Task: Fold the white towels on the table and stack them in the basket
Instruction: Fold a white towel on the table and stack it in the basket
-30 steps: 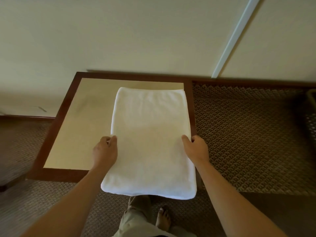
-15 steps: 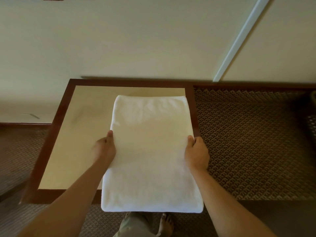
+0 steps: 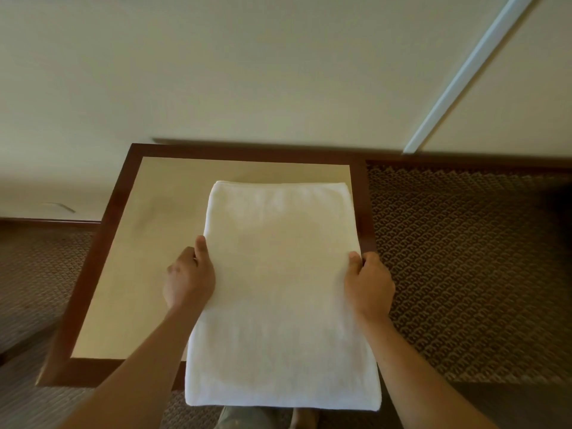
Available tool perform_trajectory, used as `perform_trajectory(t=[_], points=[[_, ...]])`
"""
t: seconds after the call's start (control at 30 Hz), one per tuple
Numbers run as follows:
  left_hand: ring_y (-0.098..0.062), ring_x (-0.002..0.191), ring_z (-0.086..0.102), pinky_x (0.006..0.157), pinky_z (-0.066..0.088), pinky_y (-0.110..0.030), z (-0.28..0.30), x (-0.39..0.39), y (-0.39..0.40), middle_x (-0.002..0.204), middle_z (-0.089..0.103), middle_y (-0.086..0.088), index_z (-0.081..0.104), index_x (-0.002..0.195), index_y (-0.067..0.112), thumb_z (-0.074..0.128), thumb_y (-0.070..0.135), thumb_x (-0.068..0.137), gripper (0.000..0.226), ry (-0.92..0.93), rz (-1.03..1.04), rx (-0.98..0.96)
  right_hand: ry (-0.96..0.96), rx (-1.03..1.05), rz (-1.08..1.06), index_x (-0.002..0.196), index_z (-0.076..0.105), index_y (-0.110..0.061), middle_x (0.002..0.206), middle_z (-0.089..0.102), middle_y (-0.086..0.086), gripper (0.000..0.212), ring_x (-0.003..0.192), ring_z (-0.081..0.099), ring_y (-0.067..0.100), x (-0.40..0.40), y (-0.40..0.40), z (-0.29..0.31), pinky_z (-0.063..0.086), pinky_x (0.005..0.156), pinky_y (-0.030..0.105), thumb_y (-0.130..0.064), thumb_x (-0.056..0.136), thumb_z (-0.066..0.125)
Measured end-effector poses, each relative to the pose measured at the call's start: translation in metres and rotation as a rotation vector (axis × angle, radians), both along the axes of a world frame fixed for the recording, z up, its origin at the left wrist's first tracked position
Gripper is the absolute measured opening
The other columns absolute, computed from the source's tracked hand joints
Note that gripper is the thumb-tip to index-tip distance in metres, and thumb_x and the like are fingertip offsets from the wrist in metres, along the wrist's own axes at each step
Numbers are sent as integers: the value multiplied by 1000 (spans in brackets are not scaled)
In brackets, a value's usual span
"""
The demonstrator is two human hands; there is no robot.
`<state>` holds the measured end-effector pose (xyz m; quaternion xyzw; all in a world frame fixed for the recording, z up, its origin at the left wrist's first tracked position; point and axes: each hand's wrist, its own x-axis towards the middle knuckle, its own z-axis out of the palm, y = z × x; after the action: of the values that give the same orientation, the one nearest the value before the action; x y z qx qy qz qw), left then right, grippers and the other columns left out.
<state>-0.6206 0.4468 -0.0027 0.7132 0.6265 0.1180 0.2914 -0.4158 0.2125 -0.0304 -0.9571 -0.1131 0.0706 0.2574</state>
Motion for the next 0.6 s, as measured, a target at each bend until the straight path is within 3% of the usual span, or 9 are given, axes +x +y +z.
perform_trajectory(t=[0.17,0.33,0.47,0.6], points=[[-34,86,52,76,40,-41,2,12,15,84,57,-6,58,89,11,20,58,106,63,-29,-20,-14,30,10,26,90,50,-22,84,62,1,30,81,61,29,11,15,4,51,82,48,-47,102,42],[-31,83,48,77,38,-41,-3,22,18,86,52,-4,52,94,17,19,61,105,55,146,-28,9,37,-11,-29,94,53,-21,90,65,4,25,86,63,31,17,26,2,51,87,51,-43,102,43],[-37,99,56,79,37,-40,-2,36,30,104,63,-15,63,107,12,20,56,107,61,-24,9,-23,39,-26,8,98,55,-20,91,65,0,34,85,63,27,30,41,5,50,89,49,-51,103,41],[-33,84,52,77,45,-44,-10,26,35,94,63,-12,57,96,16,22,59,105,56,74,6,61,45,-40,-8,98,52,-20,90,67,4,28,84,65,32,38,37,4,51,83,46,-42,107,39]])
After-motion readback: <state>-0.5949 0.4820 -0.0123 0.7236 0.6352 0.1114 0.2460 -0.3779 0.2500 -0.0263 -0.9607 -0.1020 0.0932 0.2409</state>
